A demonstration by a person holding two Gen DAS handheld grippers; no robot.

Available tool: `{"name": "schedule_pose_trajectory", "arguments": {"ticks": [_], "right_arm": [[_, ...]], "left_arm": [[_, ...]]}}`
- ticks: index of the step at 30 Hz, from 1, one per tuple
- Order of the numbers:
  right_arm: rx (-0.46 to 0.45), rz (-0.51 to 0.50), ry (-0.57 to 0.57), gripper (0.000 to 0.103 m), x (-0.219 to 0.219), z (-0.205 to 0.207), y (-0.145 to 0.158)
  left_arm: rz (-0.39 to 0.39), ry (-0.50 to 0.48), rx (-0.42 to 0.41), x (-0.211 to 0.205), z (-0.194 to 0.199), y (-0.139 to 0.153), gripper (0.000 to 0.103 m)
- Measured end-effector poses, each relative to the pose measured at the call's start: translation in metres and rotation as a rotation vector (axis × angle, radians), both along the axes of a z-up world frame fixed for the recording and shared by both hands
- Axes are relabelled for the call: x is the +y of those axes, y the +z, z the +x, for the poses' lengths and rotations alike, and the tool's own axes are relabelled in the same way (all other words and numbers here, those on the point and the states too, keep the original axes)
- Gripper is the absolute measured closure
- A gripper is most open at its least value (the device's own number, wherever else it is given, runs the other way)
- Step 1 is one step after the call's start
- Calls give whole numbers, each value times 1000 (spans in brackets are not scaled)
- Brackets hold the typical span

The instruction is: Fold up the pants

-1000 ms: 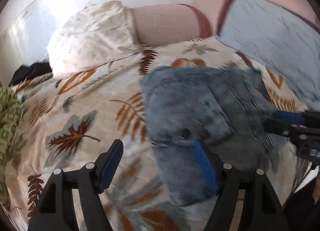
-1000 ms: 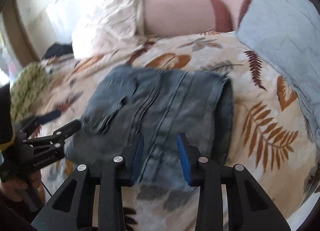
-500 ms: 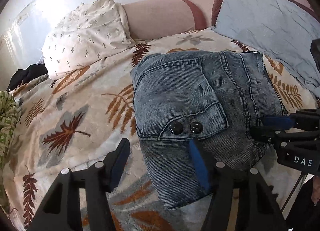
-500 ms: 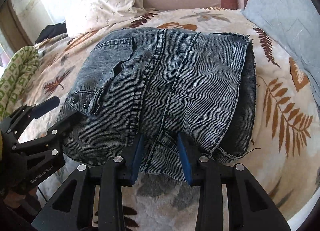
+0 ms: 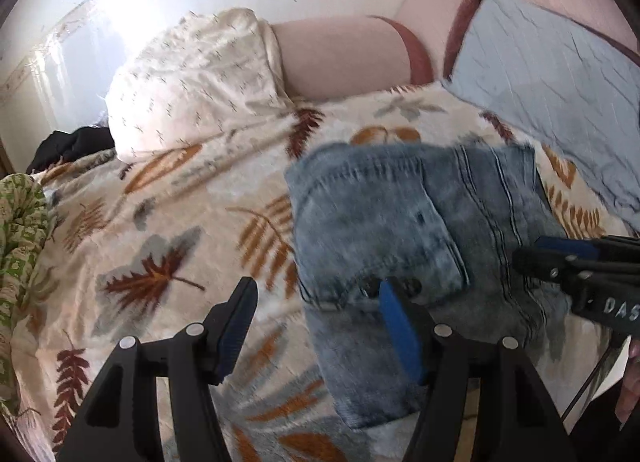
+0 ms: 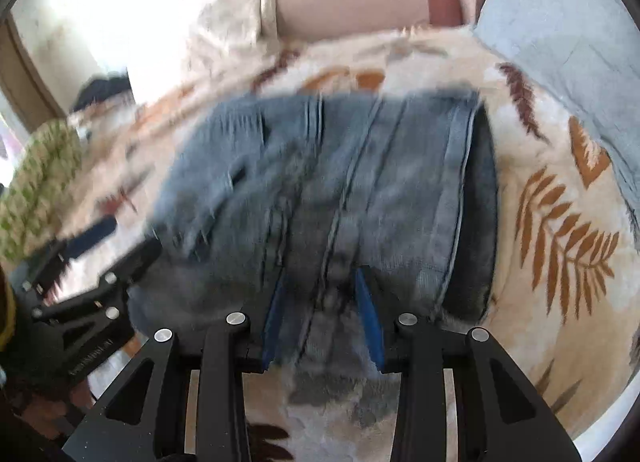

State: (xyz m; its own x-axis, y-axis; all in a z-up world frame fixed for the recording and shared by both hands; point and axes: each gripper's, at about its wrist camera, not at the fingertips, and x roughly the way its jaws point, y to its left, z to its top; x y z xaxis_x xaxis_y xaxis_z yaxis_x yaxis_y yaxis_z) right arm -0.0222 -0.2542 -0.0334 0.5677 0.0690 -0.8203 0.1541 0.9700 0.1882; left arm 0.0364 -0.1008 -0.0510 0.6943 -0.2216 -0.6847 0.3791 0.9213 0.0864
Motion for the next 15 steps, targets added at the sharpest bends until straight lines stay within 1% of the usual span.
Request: {"name": "schedule_pose_trajectory", "arguments": {"ticks": [2, 5, 9, 11, 14, 15], "right_arm": [[-49, -2, -12, 69, -1, 2, 12], [-84, 4, -17, 68, -1, 14, 24], [-123, -4, -10, 67, -3, 39, 38], [-120, 10, -9, 67, -8, 58, 39], [-83, 53, -3, 67, -16, 80, 30], [-69, 51, -8, 67, -17, 87, 26]], "left_arm": [[-2, 14, -19, 1, 6, 6, 36], [-1, 30, -37, 2, 19, 13, 36], [-16, 51, -4, 4, 50, 13, 36], [-28, 69, 22, 7, 66, 10, 36], [-42, 90, 57, 8, 88, 2, 36], [-47, 92, 67, 8, 94, -1, 36]]}}
